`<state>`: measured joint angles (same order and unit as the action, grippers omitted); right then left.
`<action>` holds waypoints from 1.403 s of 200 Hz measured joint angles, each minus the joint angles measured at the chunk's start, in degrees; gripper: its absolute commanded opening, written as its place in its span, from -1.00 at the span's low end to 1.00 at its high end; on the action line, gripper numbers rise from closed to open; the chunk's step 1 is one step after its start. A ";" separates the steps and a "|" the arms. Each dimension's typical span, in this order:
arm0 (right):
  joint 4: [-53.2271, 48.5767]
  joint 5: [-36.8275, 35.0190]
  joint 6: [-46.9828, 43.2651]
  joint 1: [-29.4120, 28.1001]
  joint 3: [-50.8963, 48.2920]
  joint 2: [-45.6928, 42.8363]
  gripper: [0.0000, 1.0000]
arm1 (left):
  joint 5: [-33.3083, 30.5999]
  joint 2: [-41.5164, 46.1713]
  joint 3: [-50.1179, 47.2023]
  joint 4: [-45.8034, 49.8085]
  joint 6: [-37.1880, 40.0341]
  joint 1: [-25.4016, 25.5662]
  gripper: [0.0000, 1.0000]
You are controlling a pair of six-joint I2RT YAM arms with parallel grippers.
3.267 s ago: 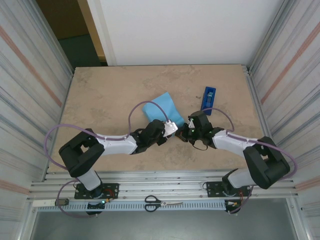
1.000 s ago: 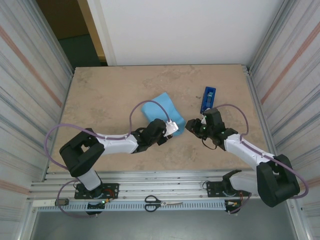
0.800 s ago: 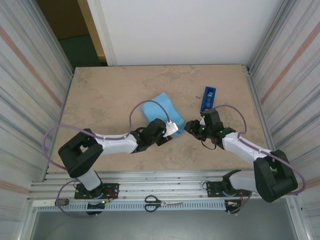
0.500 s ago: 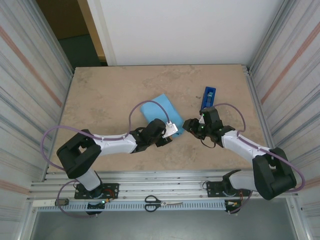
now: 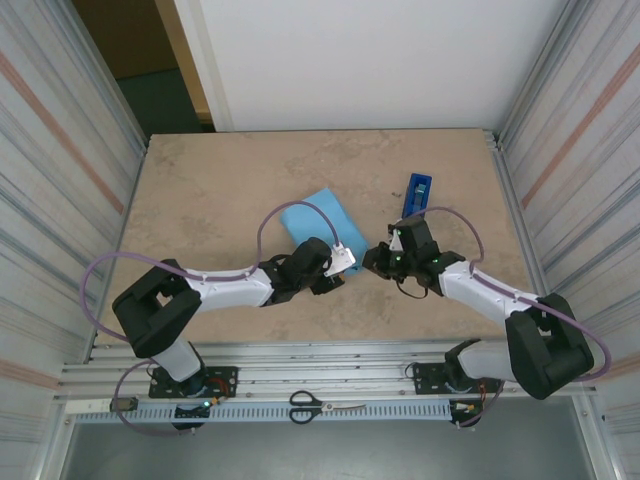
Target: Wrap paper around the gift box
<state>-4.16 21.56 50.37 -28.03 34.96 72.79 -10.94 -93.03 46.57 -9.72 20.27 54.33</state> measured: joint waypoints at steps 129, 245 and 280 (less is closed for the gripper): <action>16.26 -0.96 9.11 -6.08 -2.25 10.21 -1.00 | -0.31 0.00 -0.07 -0.33 -0.90 -0.04 0.38; 27.91 -3.74 15.17 -6.05 -3.28 15.02 -1.00 | 0.59 3.67 -2.60 2.16 -1.46 -1.05 0.58; 30.36 -5.25 16.17 -5.57 -3.28 15.69 -1.00 | 1.95 4.13 -2.78 2.69 -1.49 -0.96 0.63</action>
<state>26.20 16.32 66.54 -33.61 31.68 88.49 -8.99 -88.90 43.79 -7.03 18.79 53.36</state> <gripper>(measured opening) 0.062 0.805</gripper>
